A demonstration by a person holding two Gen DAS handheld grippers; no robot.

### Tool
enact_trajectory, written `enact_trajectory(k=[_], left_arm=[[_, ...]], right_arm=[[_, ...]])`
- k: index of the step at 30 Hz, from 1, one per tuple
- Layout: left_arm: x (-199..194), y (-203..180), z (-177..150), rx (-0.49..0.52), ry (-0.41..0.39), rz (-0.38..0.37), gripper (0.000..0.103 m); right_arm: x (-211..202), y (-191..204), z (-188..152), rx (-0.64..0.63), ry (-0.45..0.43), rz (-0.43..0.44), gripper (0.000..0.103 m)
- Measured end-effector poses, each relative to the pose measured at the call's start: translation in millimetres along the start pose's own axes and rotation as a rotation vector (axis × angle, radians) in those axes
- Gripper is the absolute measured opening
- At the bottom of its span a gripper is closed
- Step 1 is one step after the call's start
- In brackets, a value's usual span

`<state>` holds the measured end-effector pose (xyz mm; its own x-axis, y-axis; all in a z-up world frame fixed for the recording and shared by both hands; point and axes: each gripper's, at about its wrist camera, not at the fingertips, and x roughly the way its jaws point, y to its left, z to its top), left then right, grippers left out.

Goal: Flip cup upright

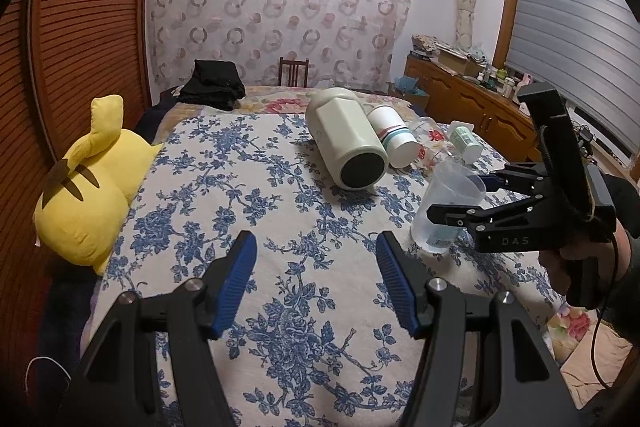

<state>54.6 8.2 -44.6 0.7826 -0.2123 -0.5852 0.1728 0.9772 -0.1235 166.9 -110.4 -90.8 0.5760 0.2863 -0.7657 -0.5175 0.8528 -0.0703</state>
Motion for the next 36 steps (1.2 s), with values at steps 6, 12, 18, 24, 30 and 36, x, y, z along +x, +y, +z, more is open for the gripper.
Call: enact_trajectory(k=[6,12,18,24,30,36], left_arm=[[1.9,-5.4,2.0,0.017,0.001,0.023,0.061],[3.6,-11.8,7.7,0.02,-0.004,0.047,0.061],[1.5,-25.2,14.4,0.024,-0.033,0.125,0.061],[-11.9,-38.6,16.5,0.023,-0.101,0.158,0.062],[-24.2,-47.8,13.6,0.031,-0.142,0.174,0.062],[-29.5,-49.7,12.4,0.021,-0.158,0.166,0.062]], right_arm=[[-8.9,-3.5,-3.5,0.026,-0.021,0.015,0.074],[-32.8,-8.6,-17.6,0.068,-0.071,0.033,0.079],[-74.3,-15.2,-38.3,0.154,-0.199,-0.015,0.08],[-114.7,-9.8,-58.4,0.229,-0.339,-0.125,0.08],[-134.9,-6.9,-72.5,0.279,-0.401,-0.122,0.08],[-139.9,-7.8,-77.9,0.297,-0.427,-0.128,0.08]])
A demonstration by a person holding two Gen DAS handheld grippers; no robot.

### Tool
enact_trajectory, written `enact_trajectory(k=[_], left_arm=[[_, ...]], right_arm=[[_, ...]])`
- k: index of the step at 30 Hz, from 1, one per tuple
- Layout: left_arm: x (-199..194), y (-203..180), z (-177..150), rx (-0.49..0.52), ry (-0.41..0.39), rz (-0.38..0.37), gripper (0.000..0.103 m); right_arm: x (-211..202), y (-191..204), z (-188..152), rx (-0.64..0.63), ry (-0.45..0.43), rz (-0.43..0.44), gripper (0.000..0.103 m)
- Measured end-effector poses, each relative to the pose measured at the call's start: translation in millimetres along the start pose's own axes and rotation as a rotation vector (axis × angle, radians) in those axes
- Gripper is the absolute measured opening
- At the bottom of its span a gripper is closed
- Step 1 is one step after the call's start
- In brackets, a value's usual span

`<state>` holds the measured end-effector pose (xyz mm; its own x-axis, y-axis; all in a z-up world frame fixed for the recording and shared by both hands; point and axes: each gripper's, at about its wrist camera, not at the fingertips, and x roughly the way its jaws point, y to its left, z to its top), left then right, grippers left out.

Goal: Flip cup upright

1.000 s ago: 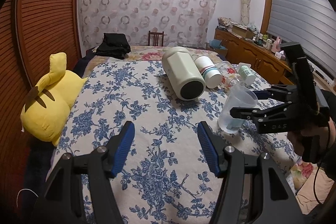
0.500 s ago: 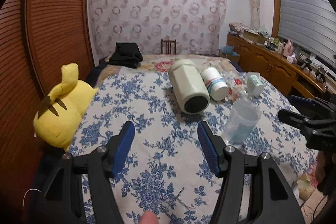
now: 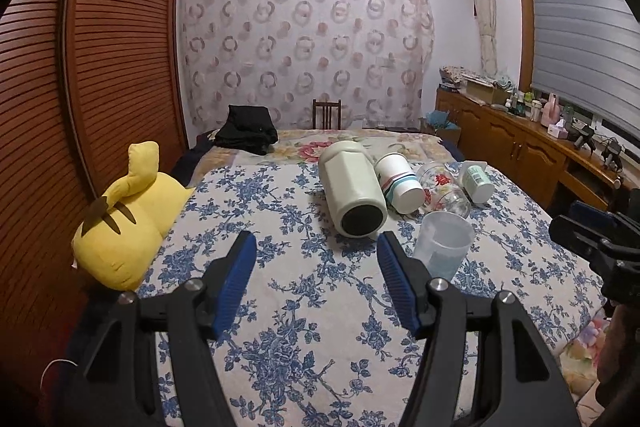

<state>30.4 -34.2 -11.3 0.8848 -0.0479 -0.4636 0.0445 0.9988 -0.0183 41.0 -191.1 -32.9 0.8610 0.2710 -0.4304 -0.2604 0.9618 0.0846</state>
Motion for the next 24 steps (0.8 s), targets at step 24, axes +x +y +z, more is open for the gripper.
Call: enact_trajectory(k=[24], left_arm=[[-4.6,-1.5,-1.9,0.01,-0.011,0.013,0.063]], right_arm=[[-1.0,-2.3,-4.4,0.016,-0.011,-0.003,0.08]])
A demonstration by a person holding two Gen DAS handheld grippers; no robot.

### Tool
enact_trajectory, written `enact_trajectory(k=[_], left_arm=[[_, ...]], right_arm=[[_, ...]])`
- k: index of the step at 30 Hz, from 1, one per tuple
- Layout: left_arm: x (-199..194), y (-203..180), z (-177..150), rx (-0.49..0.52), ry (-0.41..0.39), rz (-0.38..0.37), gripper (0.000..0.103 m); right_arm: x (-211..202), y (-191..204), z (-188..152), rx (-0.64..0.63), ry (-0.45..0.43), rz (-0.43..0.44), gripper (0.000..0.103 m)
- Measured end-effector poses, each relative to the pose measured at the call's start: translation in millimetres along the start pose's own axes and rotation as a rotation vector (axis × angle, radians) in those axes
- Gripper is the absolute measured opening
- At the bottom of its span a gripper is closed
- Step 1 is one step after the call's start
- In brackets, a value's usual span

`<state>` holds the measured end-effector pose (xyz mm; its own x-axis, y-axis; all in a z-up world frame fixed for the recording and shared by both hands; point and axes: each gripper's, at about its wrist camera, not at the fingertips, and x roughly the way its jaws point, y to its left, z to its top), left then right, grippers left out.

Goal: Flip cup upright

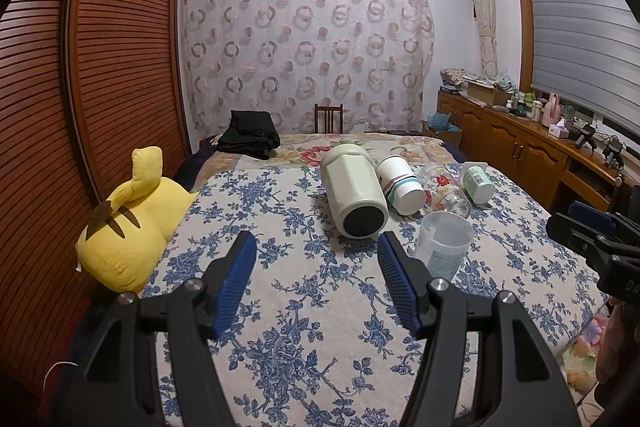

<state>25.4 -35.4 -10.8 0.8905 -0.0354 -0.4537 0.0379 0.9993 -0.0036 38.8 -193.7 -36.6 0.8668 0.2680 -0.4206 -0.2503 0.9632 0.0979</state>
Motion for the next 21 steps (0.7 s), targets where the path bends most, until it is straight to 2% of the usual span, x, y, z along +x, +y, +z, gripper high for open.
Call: enact_trajectory(k=[21], left_arm=[[-4.4,-1.9,2.6,0.0,-0.012,-0.005,0.063]], right_arm=[[0.5,0.0,0.0,0.0,0.0,0.001,0.08]])
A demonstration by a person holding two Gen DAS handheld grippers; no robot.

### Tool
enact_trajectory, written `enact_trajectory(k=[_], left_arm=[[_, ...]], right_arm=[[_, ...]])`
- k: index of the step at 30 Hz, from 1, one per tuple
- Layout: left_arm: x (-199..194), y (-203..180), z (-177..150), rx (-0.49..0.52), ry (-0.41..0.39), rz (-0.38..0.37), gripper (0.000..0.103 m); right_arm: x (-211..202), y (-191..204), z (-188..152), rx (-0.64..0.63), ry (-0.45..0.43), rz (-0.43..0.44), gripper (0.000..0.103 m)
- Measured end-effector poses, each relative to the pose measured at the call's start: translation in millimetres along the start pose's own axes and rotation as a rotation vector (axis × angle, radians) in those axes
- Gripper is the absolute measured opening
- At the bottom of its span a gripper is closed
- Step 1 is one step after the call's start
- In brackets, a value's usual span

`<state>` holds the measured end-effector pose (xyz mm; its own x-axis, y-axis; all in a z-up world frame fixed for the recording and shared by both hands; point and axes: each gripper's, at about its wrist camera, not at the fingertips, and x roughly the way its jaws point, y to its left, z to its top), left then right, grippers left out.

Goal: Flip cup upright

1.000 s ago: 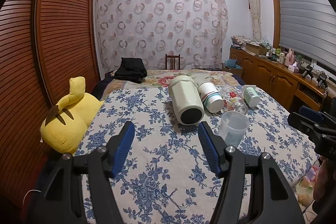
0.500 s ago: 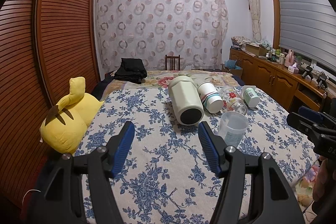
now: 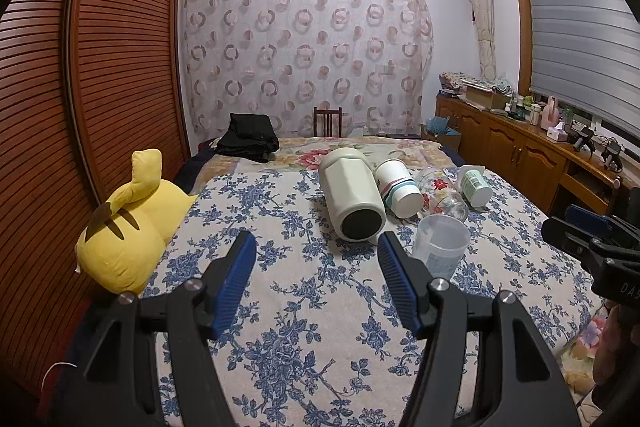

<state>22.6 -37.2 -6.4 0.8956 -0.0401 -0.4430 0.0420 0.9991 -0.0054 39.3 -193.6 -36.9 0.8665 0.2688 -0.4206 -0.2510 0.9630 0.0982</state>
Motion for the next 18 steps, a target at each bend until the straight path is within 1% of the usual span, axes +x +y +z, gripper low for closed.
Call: enact_trajectory(k=[18], left_arm=[[-0.5,0.8,-0.6,-0.001,-0.002,0.001,0.063]], right_arm=[[-0.4,-0.2,-0.2,0.001,0.0,-0.001,0.08]])
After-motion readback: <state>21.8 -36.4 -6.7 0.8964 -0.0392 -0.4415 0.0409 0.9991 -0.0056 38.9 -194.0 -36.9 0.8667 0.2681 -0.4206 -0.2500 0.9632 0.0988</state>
